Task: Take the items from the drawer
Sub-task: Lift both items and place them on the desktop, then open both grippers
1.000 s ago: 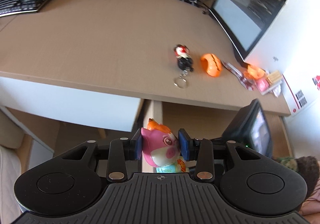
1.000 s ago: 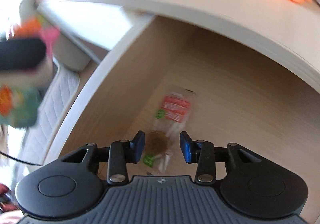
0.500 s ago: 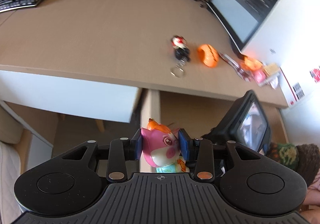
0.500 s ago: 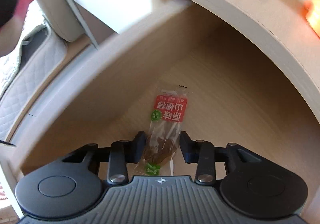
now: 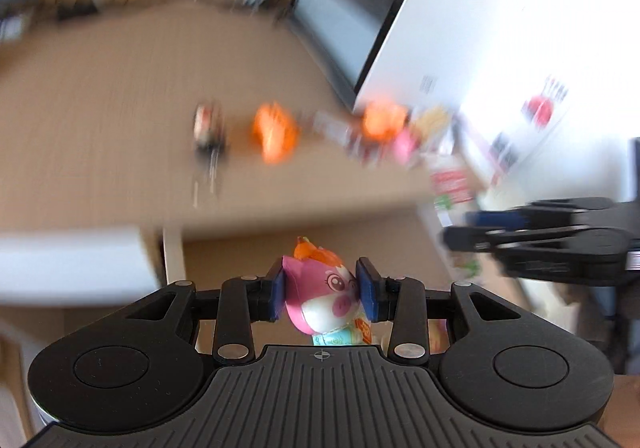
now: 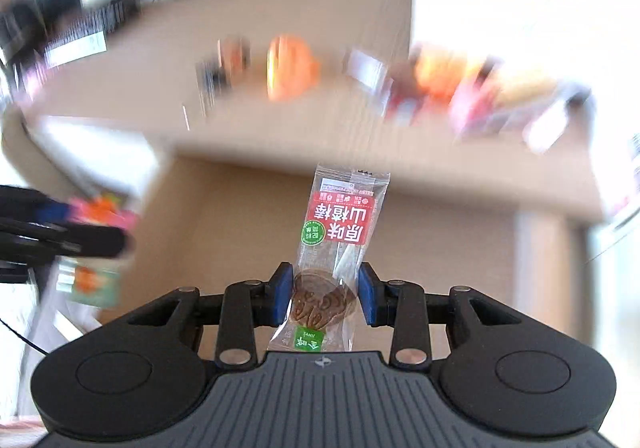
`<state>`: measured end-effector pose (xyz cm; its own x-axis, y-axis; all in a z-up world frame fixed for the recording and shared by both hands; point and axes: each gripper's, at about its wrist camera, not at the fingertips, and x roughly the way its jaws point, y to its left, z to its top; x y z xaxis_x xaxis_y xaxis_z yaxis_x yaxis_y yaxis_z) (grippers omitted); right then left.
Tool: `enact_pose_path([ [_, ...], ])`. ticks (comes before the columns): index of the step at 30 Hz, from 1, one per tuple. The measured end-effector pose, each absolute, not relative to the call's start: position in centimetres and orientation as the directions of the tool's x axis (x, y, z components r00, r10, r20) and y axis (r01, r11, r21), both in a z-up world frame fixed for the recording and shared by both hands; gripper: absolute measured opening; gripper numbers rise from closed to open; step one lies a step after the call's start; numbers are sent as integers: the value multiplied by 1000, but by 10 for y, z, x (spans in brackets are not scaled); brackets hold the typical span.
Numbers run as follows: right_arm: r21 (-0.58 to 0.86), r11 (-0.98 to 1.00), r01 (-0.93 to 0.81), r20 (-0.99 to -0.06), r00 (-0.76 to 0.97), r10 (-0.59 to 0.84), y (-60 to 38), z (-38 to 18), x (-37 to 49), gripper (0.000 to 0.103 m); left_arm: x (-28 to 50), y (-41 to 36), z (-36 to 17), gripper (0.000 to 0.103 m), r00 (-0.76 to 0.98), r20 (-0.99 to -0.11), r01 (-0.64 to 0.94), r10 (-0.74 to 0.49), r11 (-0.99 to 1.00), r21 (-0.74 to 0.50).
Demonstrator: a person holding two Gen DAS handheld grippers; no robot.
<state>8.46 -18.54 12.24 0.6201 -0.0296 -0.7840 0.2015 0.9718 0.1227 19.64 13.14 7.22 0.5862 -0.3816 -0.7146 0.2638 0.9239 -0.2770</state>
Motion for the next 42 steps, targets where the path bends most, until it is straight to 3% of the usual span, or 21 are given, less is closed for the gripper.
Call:
enact_pose_path([
  [4,119,965,234,-644,758,-105,-237,203,101,34,231,136,107,41,706,-634,262,-315,948,-179],
  [8,118,956,268,-598,788,-148,-258,219,114,34,283,164,85,41,744,-644,124,-176,984,-126],
  [14,130,952,278,-673,730,-122,-264,190,146,34,333,190,23,41,664,-736,24,-133,987,-157],
  [20,100,964,248,-728,678,-99,-252,147,180,34,346,190,-2,46,656,-738,35,-160,983,-183],
  [23,83,974,211,-741,667,-82,-249,131,189,34,346,179,2,44,659,-739,42,-139,988,-148],
  [29,73,988,137,-757,653,-35,-231,91,240,34,339,182,19,44,693,-699,38,-174,978,-207],
  [37,61,993,102,-783,622,-16,-224,57,290,34,304,185,54,44,778,-600,53,-187,971,-234],
  [42,61,994,95,-797,604,-9,-218,41,301,37,292,182,57,44,754,-635,30,-169,974,-225],
])
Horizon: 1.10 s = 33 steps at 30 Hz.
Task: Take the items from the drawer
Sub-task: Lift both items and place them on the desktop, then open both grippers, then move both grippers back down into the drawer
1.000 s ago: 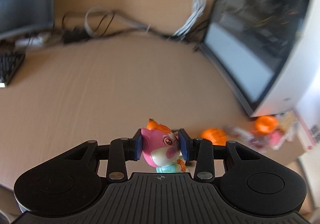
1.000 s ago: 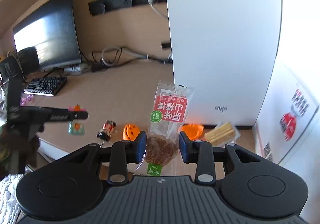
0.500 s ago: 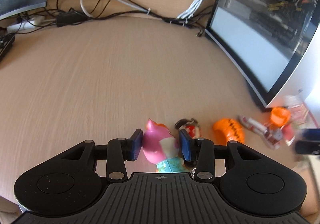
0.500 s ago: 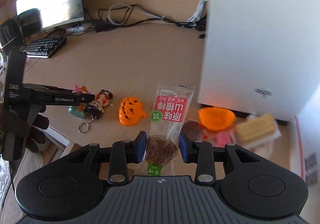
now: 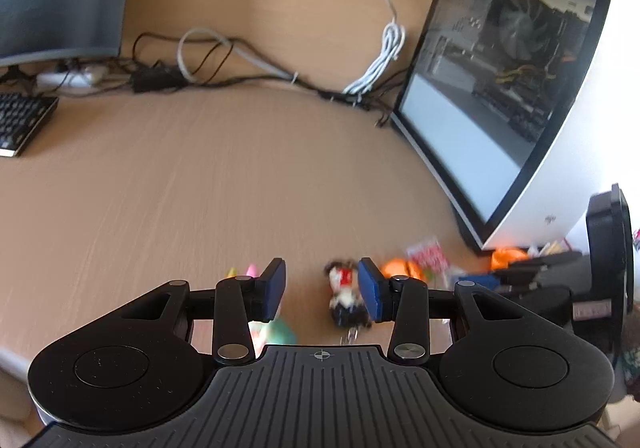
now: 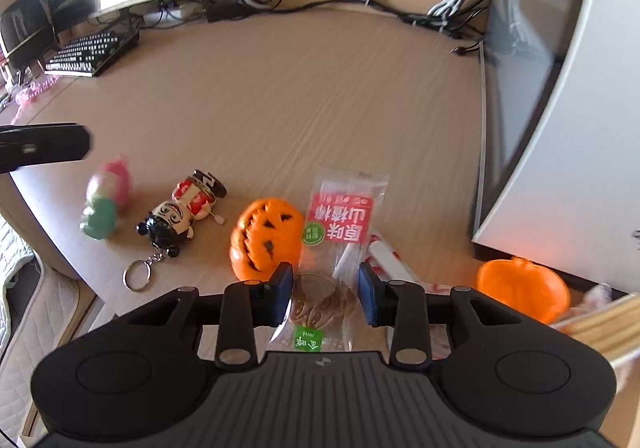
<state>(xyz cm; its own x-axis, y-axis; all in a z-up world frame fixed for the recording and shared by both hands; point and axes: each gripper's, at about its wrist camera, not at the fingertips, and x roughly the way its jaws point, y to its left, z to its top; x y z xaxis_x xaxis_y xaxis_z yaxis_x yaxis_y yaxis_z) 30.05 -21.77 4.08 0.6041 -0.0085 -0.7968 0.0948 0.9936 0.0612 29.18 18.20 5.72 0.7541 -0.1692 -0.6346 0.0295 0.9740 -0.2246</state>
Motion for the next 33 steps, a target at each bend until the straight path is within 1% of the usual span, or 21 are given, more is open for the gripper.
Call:
enact_pose_path([
  [1,61,993,96,-795,607,-10,-216,41,299,39,289,182,55,44,747,-644,25,-167,974,-223],
  [5,65,991,119,-776,630,-24,-215,51,286,42,279,180,47,44,726,-670,16,-156,978,-210],
  [7,71,989,126,-754,656,-30,-214,61,271,48,273,179,45,44,721,-675,15,-157,977,-211],
  [8,72,989,130,-743,668,-34,-214,67,263,49,271,177,45,44,719,-675,21,-163,977,-213],
  [12,98,982,161,-713,700,-44,-213,84,230,52,265,161,46,44,712,-674,79,-199,976,-204],
  [15,135,970,202,-704,708,-49,-217,94,198,57,261,146,46,44,702,-672,132,-235,971,-202],
  [19,166,950,265,-735,675,-60,-227,93,160,63,257,119,42,44,658,-682,242,-320,947,-210],
  [20,165,946,279,-753,655,-62,-229,89,153,64,257,110,39,44,630,-691,289,-355,933,-215],
  [22,150,944,295,-801,596,-59,-233,83,139,70,256,88,27,44,528,-725,411,-443,880,-238],
  [25,115,935,336,-843,530,-87,-239,70,125,70,252,45,-3,44,305,-789,591,-532,756,-281],
  [28,131,902,411,-853,510,-108,-251,66,109,69,248,4,-38,44,147,-836,689,-528,661,-296],
  [33,109,867,487,-853,493,-169,-267,71,87,69,259,-42,-83,44,-9,-861,702,-509,610,-368],
])
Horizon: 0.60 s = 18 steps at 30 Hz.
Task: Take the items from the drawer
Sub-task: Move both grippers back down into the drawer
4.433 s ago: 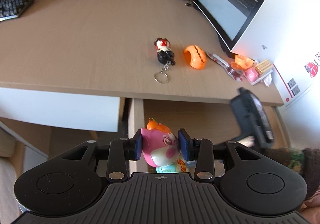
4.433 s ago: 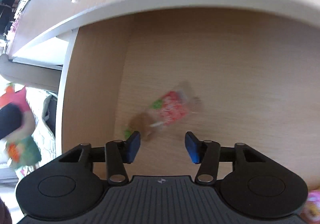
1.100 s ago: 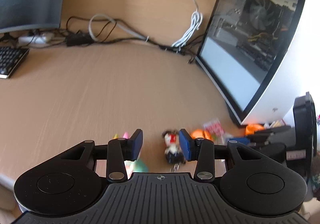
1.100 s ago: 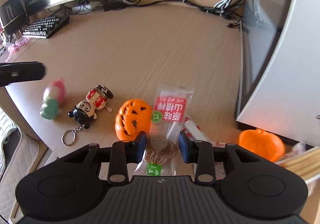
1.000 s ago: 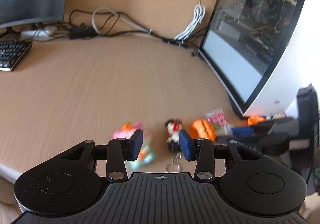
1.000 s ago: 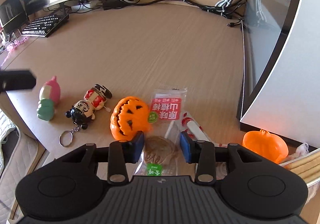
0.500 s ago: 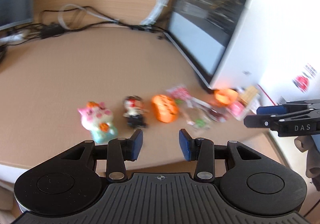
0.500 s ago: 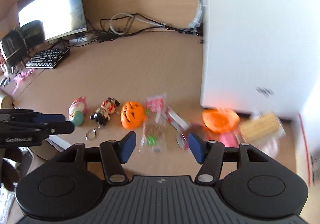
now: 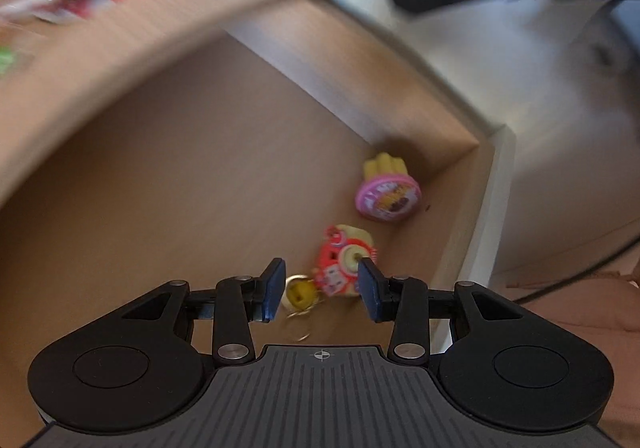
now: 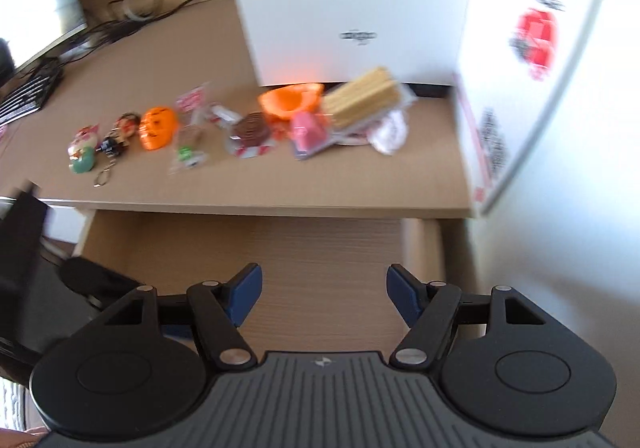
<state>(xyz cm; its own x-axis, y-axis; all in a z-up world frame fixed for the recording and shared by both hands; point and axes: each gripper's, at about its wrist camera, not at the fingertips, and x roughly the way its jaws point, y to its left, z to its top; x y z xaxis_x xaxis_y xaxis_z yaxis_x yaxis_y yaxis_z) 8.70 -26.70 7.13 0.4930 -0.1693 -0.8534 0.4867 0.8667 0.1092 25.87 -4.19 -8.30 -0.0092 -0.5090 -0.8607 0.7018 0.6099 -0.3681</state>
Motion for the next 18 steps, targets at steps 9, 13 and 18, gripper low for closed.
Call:
enact_pose_path([
  [9,94,837,538,-873,448,-191,-279,55,79,69,264,-80,-124,45,-113,-876,634,-469,644,-427],
  [13,94,838,538,-882,436,-181,-279,48,83,69,266,-85,-131,53,-120,-870,591,-478,669,-450],
  [18,84,837,541,-888,421,-183,-278,41,92,69,268,-83,-138,54,-139,-864,522,-483,706,-478],
])
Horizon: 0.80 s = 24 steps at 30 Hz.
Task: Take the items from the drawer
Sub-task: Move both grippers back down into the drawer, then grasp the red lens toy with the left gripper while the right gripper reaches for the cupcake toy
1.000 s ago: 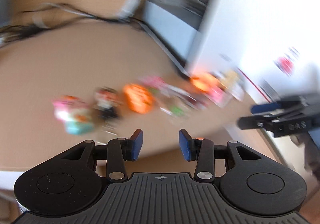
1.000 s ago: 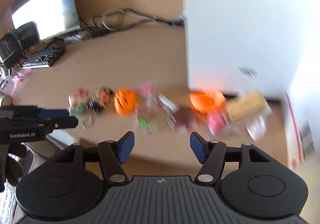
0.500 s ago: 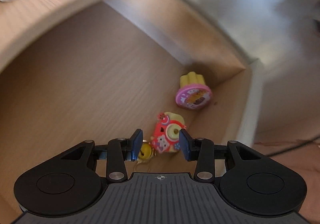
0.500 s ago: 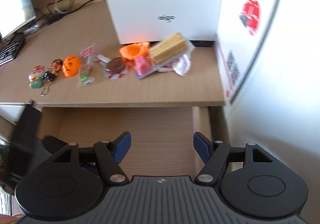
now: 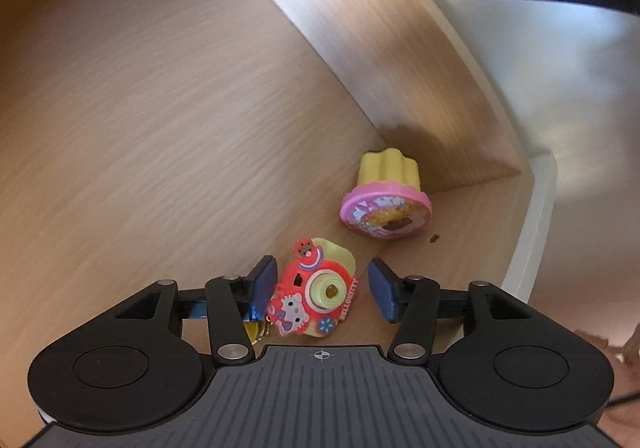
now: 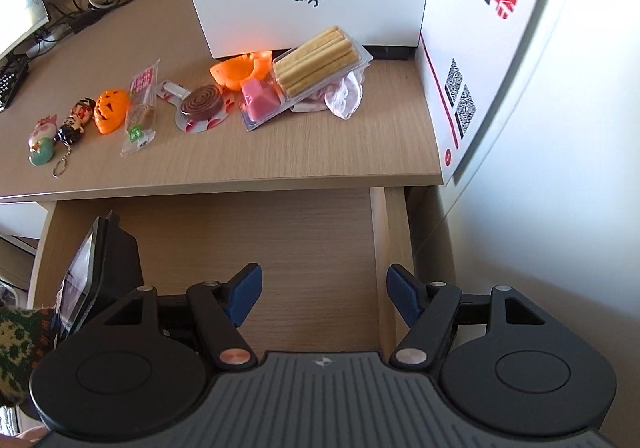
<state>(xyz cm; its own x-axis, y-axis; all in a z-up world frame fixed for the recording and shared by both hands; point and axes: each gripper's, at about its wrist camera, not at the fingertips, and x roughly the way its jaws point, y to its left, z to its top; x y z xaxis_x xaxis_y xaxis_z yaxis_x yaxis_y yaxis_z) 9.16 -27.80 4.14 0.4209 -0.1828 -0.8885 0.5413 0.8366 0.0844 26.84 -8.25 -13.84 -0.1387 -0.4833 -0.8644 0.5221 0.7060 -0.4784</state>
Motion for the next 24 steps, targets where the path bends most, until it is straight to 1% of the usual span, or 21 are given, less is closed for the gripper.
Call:
enact_pose_path([
  [1,86,837,540,-887,423,-182,-278,42,92,69,268,-81,-139,42,-123,-875,518,-469,721,-460],
  [5,88,836,541,-886,426,-183,-278,42,96,69,267,-69,-141,42,-102,-875,484,-473,745,-459],
  [9,84,847,526,-891,420,-173,-275,40,101,69,265,-48,-139,42,-47,-888,458,-457,780,-426],
  [15,34,894,446,-939,321,-124,-253,10,116,70,266,-6,-126,42,131,-932,438,-338,863,-252],
  [17,26,908,418,-955,279,-102,-245,-5,119,70,266,7,-124,42,168,-936,415,-308,884,-216],
  [20,-8,925,379,-974,207,-94,-234,-27,126,70,264,23,-126,42,180,-933,378,-313,897,-229],
  [24,-77,941,330,-986,114,-120,-226,-52,136,70,259,30,-126,42,193,-924,350,-330,903,-249],
])
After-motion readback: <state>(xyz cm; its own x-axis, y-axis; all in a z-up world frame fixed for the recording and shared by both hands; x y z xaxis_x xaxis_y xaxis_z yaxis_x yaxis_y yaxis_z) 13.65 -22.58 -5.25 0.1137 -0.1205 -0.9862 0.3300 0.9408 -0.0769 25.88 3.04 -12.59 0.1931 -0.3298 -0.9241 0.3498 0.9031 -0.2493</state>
